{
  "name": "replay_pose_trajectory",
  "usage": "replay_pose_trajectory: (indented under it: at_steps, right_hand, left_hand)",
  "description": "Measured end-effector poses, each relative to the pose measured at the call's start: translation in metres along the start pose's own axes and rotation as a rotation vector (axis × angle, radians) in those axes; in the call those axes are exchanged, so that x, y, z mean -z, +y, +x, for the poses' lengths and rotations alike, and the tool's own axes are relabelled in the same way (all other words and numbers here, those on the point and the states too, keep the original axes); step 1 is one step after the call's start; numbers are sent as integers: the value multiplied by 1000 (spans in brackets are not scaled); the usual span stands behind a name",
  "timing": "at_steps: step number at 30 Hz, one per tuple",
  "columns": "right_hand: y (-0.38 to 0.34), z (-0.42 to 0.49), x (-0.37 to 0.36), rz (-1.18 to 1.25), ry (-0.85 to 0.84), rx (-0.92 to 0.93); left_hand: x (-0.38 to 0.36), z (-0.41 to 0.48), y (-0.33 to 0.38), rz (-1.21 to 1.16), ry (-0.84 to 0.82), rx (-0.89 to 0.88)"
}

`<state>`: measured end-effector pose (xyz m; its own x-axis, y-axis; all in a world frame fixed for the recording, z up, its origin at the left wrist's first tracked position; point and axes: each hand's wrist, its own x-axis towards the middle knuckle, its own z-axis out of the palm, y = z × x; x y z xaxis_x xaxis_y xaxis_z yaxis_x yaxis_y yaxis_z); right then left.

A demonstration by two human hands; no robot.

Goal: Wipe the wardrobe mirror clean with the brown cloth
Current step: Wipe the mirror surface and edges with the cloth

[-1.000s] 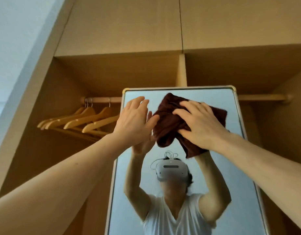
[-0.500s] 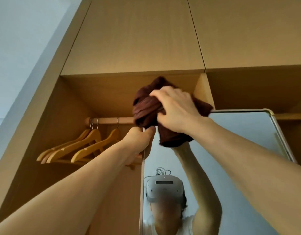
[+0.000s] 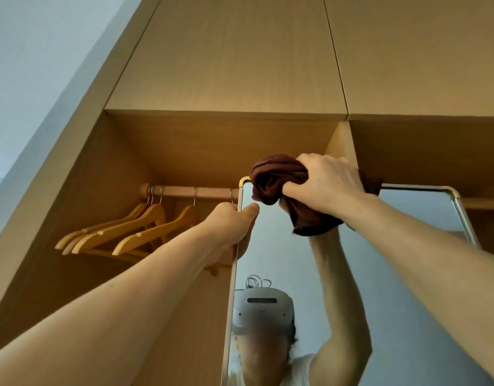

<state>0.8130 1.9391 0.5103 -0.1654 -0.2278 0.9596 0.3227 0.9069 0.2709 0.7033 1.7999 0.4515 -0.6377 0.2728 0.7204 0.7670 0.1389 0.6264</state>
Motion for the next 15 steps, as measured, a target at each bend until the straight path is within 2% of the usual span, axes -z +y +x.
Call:
replay_pose_trajectory:
  at_steps: [2, 5, 8, 10, 13, 15]
  right_hand:
    - [-16, 8, -4, -60, -47, -10]
    - [-27, 11, -8, -41, -93, 85]
    - [-8, 1, 1, 26, -123, 133]
    - [15, -13, 7, 48, -59, 133]
    - [48, -43, 16, 27, 45, 191]
    - [54, -49, 18, 15, 20, 208]
  left_hand:
    - [-2, 1, 0, 12, 5, 11]
    - [-3, 1, 2, 20, 17, 10]
    - [1, -3, 7, 37, 14, 23]
    - [4, -7, 10, 17, 31, 56]
    - [6, -10, 18, 177, 200, -27]
    - [2, -7, 27, 405, 385, -212]
